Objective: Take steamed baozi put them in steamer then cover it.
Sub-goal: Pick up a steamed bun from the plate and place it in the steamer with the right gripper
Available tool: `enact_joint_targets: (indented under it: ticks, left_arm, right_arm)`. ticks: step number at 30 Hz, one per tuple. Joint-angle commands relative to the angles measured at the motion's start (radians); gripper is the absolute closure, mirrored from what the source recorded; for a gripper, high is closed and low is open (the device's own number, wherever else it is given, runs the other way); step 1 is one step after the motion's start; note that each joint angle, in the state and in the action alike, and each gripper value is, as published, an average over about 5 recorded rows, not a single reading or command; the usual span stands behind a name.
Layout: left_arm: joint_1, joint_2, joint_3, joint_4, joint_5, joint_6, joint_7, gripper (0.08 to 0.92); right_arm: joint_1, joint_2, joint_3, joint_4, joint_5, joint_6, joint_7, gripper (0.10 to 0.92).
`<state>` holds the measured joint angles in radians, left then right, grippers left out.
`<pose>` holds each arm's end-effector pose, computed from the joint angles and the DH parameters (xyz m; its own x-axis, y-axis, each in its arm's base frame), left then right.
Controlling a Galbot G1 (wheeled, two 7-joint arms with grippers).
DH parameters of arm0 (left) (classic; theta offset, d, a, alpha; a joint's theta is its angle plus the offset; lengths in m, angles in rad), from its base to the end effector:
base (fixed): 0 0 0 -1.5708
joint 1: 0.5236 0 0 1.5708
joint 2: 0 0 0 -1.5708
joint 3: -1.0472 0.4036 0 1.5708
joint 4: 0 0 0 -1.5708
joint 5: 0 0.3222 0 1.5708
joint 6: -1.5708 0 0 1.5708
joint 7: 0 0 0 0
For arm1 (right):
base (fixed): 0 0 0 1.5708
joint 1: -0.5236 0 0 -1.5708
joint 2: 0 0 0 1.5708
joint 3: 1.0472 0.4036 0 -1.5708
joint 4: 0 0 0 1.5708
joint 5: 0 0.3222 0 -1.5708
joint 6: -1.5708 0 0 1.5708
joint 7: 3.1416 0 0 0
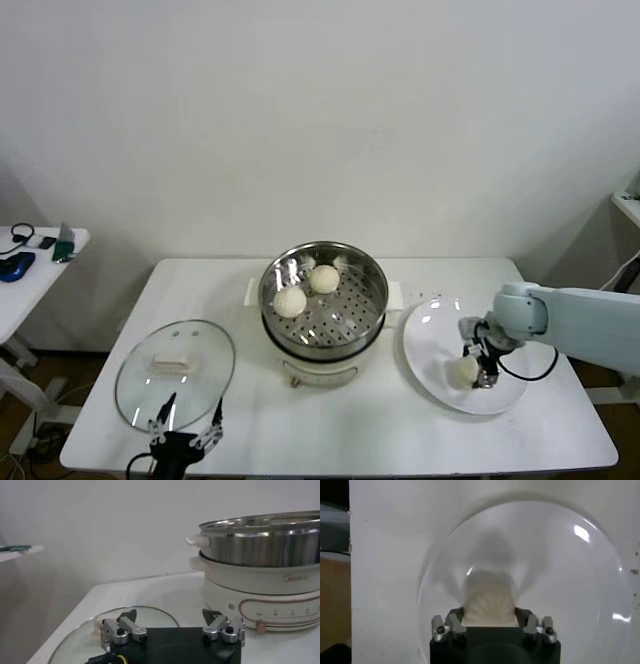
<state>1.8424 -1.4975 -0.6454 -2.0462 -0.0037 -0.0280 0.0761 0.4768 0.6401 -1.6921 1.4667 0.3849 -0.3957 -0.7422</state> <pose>0.0185 0.0535 -0.3801 -0.9577 0.0046 0.2879 0.0386 0.9929 0.1126 0.4569 -0.1976 -0.2142 -0.0807 0.0051 0.9967 -0.9966 -0.0152 -0.0807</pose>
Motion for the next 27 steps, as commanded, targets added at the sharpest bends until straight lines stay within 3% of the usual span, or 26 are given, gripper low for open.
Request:
enact_joint_targets:
  ticks: [1, 7, 14, 23, 27]
  left_arm:
    - [0.002, 0.001, 0.001, -0.003, 0.003, 0.000, 0.000, 0.177]
    - [0.002, 0.001, 0.002, -0.014, 0.007, 0.004, 0.001, 0.177]
    - [0.009, 0.000, 0.005, -0.018, 0.021, -0.001, 0.000, 0.177]
    - [0.010, -0.003, 0.008, -0.029, 0.027, 0.003, 0.000, 0.177]
    - [0.012, -0.001, 0.000, -0.033, 0.028, 0.001, -0.002, 0.177]
  right_arm:
    - [0.088, 0.002, -0.019, 0.007, -0.016, 0.043, -0.040, 0.361]
    - [0.428, 0.053, -0.189, 0.047, 0.018, 0.164, -0.131, 0.364]
    - [0.750, 0.173, -0.242, 0.048, 0.017, 0.416, -0.186, 0.364]
    - [0.784, 0.373, -0.067, 0.237, 0.041, 0.567, -0.115, 0.364]
    - [0.706, 0.470, -0.024, 0.301, -0.049, 0.598, -0.072, 0.364]
